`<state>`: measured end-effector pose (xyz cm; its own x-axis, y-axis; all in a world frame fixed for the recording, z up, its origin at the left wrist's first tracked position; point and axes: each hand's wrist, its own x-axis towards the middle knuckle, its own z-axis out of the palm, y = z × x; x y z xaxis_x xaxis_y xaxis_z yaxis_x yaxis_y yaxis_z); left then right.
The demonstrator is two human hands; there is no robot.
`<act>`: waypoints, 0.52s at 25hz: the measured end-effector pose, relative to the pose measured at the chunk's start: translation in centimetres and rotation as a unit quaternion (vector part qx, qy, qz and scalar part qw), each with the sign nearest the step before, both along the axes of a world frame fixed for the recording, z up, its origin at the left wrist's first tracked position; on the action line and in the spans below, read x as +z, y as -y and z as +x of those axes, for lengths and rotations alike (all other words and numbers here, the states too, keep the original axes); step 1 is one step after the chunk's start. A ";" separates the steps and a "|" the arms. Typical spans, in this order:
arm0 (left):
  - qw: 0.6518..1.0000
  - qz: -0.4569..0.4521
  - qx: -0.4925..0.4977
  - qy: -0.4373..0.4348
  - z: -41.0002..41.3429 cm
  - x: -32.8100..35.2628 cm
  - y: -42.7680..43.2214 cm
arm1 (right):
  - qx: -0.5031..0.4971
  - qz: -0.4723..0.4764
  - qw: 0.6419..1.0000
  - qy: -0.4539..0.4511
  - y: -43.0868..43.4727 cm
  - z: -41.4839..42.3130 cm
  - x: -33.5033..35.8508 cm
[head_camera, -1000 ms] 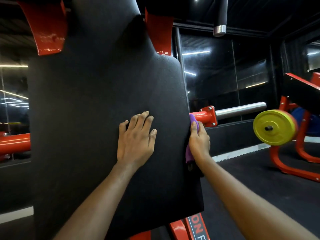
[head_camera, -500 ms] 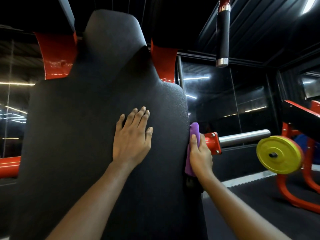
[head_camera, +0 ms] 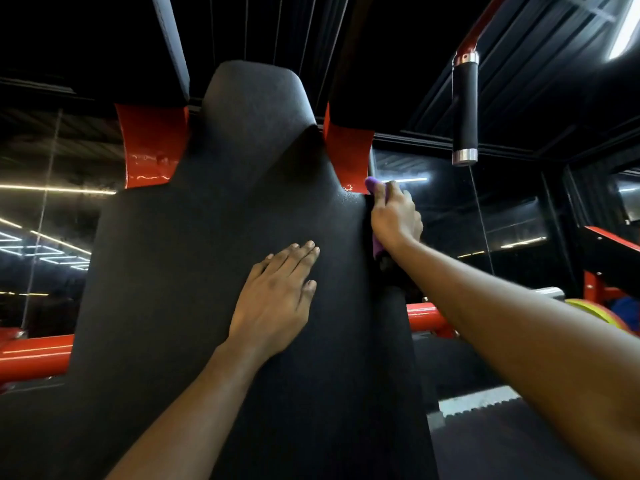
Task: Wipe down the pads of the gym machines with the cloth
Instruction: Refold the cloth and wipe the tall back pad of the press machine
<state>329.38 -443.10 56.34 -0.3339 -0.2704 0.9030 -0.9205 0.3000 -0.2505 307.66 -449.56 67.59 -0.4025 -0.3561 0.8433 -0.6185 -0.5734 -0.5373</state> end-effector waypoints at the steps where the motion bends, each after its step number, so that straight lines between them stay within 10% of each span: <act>1: 1.000 0.003 -0.011 0.014 0.5 0.4 -0.3 | -0.006 -0.009 0.999 -0.051 -0.4 0.7 1.9; 13: 0.994 -0.066 0.082 -0.012 6.5 2.8 0.1 | -0.033 -0.056 0.980 -0.186 -0.3 3.2 6.0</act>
